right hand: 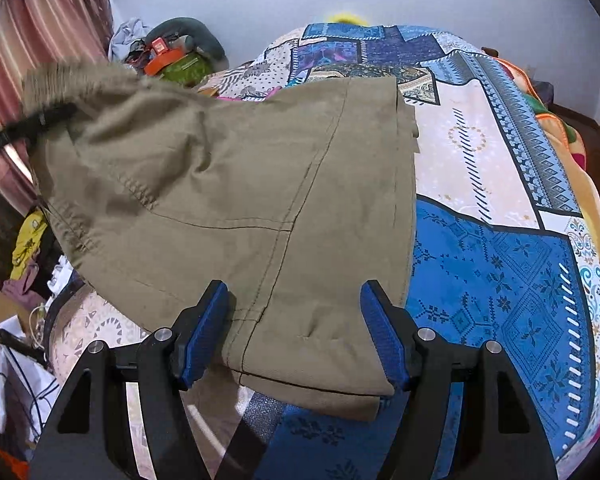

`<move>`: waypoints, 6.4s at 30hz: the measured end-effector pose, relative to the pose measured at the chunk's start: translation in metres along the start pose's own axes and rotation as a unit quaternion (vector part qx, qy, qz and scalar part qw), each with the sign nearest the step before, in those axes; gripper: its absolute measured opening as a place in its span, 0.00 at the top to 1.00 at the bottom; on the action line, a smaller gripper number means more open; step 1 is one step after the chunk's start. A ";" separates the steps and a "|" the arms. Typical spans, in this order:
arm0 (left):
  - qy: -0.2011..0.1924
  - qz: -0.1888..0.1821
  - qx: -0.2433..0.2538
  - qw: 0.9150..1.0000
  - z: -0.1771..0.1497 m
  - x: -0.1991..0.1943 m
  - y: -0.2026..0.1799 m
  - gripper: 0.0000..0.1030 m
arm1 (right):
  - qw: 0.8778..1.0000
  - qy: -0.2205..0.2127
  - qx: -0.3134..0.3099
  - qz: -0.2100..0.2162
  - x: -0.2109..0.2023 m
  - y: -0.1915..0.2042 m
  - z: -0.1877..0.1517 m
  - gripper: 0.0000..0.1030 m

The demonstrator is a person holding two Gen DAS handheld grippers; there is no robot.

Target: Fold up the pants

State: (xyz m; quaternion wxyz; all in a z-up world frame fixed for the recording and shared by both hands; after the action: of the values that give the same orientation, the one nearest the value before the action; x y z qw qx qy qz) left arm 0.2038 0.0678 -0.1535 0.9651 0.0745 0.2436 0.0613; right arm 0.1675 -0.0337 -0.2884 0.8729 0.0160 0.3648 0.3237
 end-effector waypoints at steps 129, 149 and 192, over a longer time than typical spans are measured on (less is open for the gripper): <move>0.143 -0.127 -0.078 0.978 -0.074 0.068 0.016 0.71 | 0.995 -0.056 0.005 -0.087 -0.022 -0.055 0.052 0.48; 0.171 -0.106 -0.107 0.974 -0.102 0.111 0.021 0.54 | 0.995 -0.006 0.019 -0.098 0.007 -0.087 0.026 0.48; 0.174 -0.123 -0.152 0.965 -0.088 0.148 0.037 0.96 | 0.999 0.007 0.050 -0.008 0.052 -0.086 0.051 0.89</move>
State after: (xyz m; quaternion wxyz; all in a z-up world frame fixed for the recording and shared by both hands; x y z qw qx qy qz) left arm 0.2882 0.1370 -0.2920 0.9081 -0.1152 0.4025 -0.0095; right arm 0.2752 -0.0609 -0.3062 0.8708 0.0547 0.3872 0.2980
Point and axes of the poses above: each gripper's, at about its wrist camera, not at the fingertips, and x roughly the way its jaws point, y to its left, z to its top, the point moved 8 cm from there along x, roughly the way its jaws point, and after that the axes turned 11 degrees about -y, right-handed, at the moved point
